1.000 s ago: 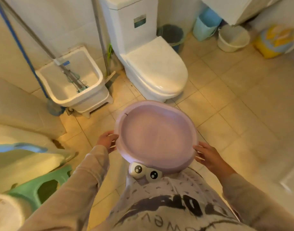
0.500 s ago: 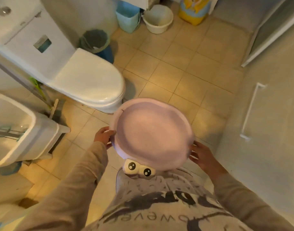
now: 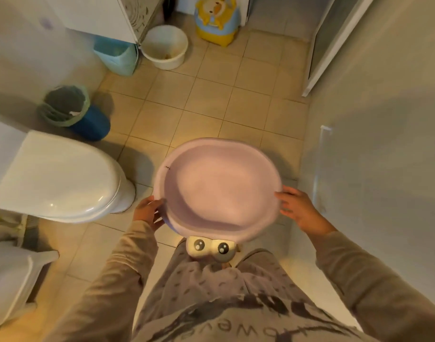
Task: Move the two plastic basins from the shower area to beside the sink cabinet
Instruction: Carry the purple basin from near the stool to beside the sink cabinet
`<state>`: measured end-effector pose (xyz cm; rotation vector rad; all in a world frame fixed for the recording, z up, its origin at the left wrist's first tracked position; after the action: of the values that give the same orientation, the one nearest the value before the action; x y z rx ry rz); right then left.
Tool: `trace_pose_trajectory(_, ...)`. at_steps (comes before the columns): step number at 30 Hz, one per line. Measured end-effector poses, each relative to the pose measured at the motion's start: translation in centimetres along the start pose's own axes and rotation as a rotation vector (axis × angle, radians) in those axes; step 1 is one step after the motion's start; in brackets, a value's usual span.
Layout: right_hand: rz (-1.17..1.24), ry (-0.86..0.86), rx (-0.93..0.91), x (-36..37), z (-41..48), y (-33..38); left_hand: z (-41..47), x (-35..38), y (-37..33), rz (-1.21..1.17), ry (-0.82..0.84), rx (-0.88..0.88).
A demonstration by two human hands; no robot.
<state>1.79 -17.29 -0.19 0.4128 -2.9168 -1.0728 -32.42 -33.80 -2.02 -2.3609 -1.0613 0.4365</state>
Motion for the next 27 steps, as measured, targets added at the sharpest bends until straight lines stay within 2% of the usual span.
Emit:
trace_pose_trajectory(7, 0.012, -0.040, 0.008, -0.6, 6.2, 5.7, 6.6, 7.1, -6.5, 0.062, 0.022, -0.040)
trace_pose_trajectory(10, 0.028, -0.079, 0.072, -0.8, 8.7, 8.0, 9.1, 10.8, -10.7, 0.068, 0.032, -0.065)
trace_pose_trajectory(19, 0.239, -0.206, 0.140, -1.6, 15.1, 16.1, 14.6, 22.0, -25.3, 0.227, 0.183, 0.013)
trace_pose_trajectory(27, 0.322, -0.201, 0.151, -3.3, 22.9, 23.1, 19.4, 31.3, -32.8, 0.326, 0.207, 0.020)
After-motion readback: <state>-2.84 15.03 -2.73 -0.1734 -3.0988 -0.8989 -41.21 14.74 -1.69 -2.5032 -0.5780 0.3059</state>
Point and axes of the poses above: each hand's wrist, its own z-axis towards the middle knuckle, its own x-axis out of the palm, y = z × x, the point moved 7 cm from there along z, towards the middle knuckle, and after that the axes turned 1 degree about -z, right-handed, at the moved point
